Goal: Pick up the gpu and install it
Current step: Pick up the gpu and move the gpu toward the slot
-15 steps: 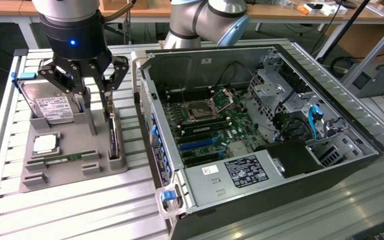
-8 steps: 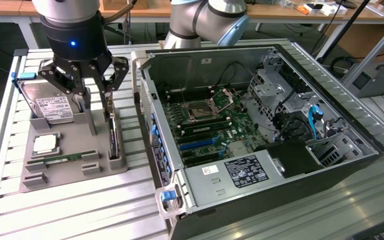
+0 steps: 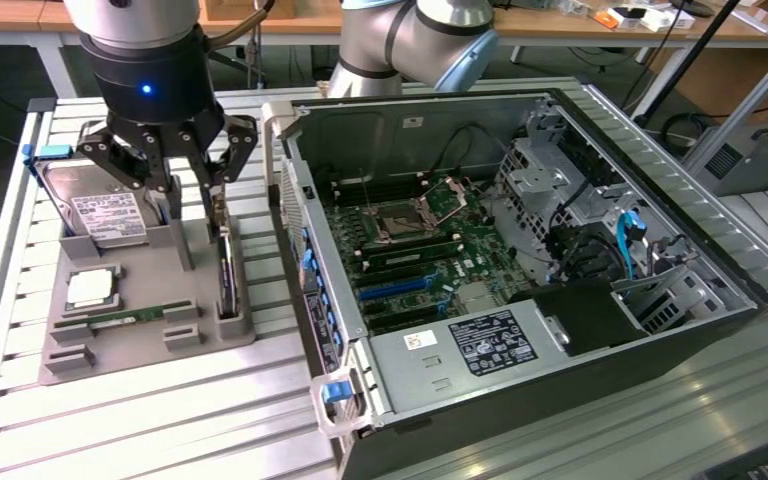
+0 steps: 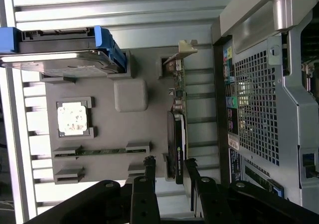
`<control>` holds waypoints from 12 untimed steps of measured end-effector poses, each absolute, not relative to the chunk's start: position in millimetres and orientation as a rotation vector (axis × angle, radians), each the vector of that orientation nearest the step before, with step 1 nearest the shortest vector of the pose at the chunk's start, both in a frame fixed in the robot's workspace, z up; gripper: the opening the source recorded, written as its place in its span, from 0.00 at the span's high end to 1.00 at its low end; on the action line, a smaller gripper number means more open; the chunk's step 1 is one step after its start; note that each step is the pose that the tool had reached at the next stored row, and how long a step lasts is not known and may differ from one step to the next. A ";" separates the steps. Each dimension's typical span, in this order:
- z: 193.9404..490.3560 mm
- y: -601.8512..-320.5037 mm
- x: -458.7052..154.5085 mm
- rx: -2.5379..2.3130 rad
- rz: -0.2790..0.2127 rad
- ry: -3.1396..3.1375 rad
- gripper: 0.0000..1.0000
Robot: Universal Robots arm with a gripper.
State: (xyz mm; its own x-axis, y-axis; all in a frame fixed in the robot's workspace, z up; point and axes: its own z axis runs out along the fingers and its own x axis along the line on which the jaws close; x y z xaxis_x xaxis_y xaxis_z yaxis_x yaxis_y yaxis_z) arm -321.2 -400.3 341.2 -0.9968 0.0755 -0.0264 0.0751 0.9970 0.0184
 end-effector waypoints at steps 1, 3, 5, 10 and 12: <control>341.0 -400.3 -321.2 0.117 0.027 3.112 0.64; 340.4 -400.3 -321.2 0.117 0.027 3.112 0.64; 340.1 -400.4 -321.2 0.117 0.027 3.112 0.64; 339.1 -400.5 -321.2 0.117 0.027 3.112 0.64; 338.7 -400.5 -321.2 0.117 0.027 3.112 0.64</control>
